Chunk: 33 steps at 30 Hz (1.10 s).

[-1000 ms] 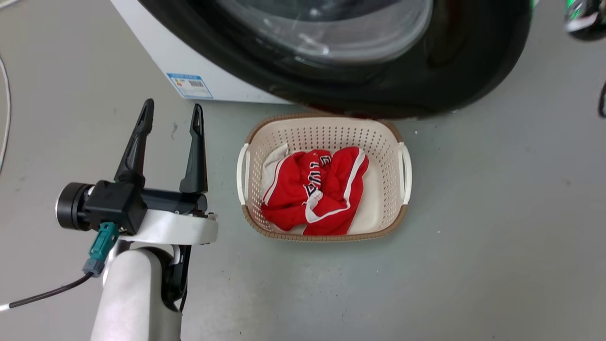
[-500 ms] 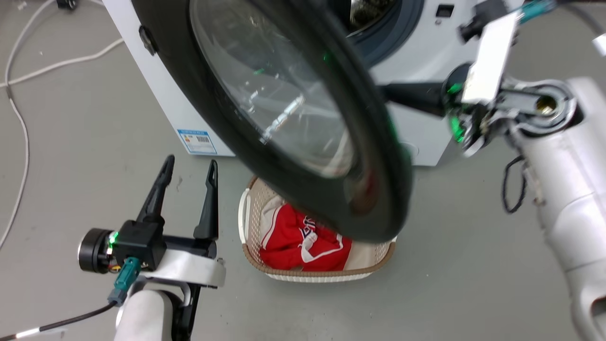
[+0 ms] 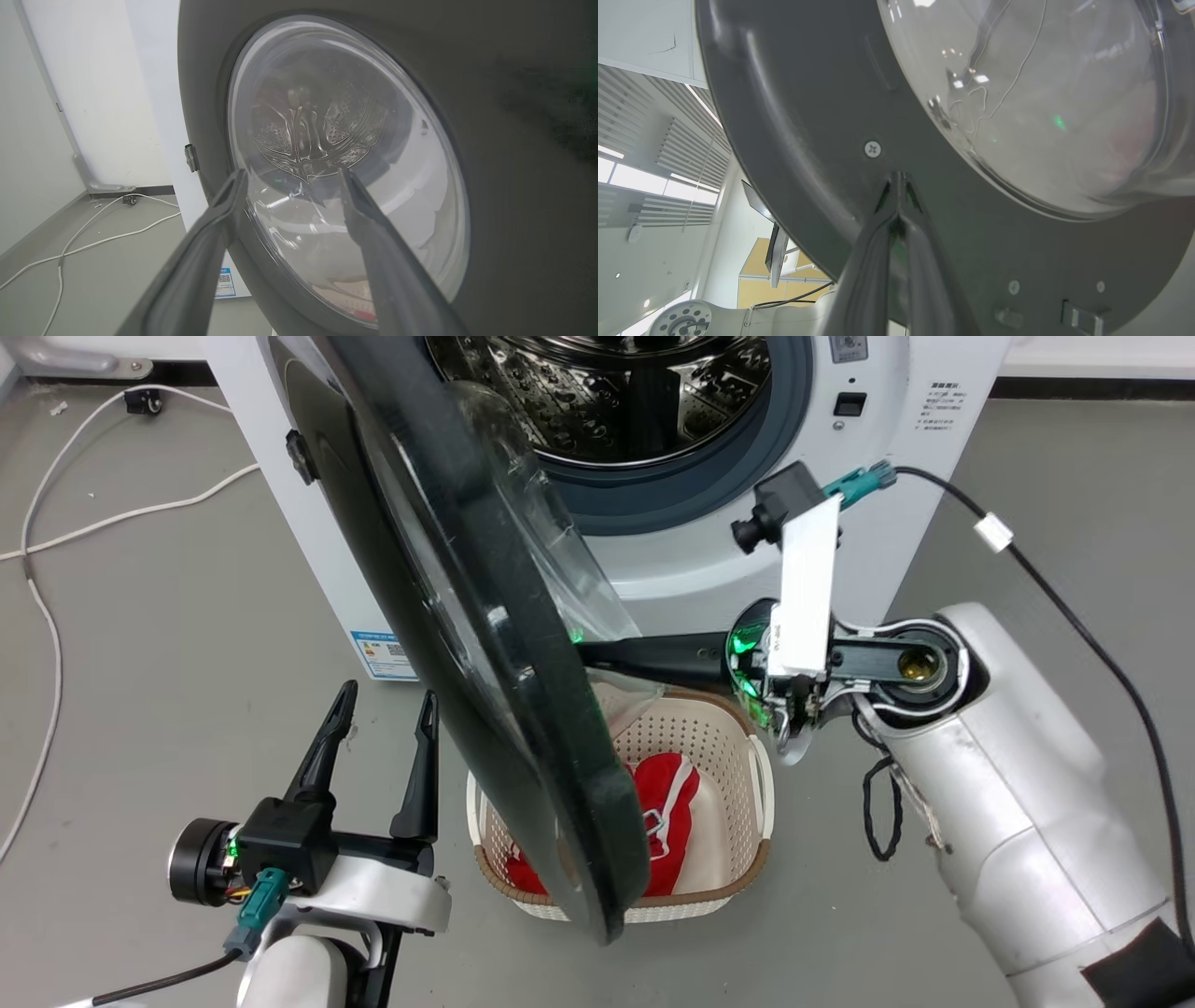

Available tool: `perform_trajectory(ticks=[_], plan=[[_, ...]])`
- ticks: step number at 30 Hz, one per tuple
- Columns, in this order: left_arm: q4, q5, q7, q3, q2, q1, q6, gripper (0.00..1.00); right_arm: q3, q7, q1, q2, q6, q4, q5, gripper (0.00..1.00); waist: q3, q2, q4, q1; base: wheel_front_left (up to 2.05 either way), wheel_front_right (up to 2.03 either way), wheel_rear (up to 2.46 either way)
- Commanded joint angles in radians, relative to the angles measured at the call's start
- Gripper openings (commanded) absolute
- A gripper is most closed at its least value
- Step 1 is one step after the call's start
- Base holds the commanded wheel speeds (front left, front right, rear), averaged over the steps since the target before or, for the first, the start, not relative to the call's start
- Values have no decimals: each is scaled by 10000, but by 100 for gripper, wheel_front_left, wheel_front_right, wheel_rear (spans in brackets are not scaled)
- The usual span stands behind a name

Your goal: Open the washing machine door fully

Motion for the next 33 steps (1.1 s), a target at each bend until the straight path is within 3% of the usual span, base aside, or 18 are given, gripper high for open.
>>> perform_trajectory(ticks=[1, 4, 8, 18, 19, 21, 22, 25, 32, 33], plan=[[14, -62, -26, 26, 2, 128, -3, 100, 132, -79, 247, 160, 25, -122, 64, 0, -38, 0, -43, 2, 0, 0, 0], [29, -67, -26, 48, -2, 160, 4, 100, 95, -499, 395, 179, 25, -257, 72, 0, -96, 0, -97, 2, 0, 0, 0], [40, -92, -26, 102, -6, 183, 36, 100, -342, -1830, 757, 201, 25, -478, -81, 0, -198, 0, -214, 2, 0, 0, 0], [105, -102, -26, 246, -10, 391, 101, 100, -2237, -4687, 2784, -167, 25, -1169, 241, 0, -574, 0, -444, 2, 0, 0, 0], [86, -105, -26, 266, -10, 402, 117, 100, -2452, -4992, 3076, -155, 25, -1318, 307, 22, -588, 0, -468, 2, 0, 0, 0], [82, -104, -26, 313, -8, 490, 142, 100, -2829, -5644, 3716, -196, 25, -1583, 252, 95, -655, 0, -526, 2, 0, 0, 0], [84, -108, -26, 323, -11, 525, 143, 100, -3012, -5974, 4056, -196, 25, -1748, 232, 100, -665, 0, -537, 2, 0, 0, 0], [93, -104, -26, 352, -9, 573, 147, 100, -3487, -7058, 5003, -211, 25, -2275, -60, 100, -713, 0, -563, 2, 0, 0, 0], [105, -67, -26, 461, -11, 655, 153, 100, -3935, -10104, 6674, -462, 25, -3071, -2360, 100, -801, 0, -627, 2, 0, 0, 0], [105, -67, -26, 461, -11, 655, 153, 100, -3935, -10104, 6674, -462, 25, -3071, -2360, 100, -801, 0, -627, 2, 0, 0, 0]])
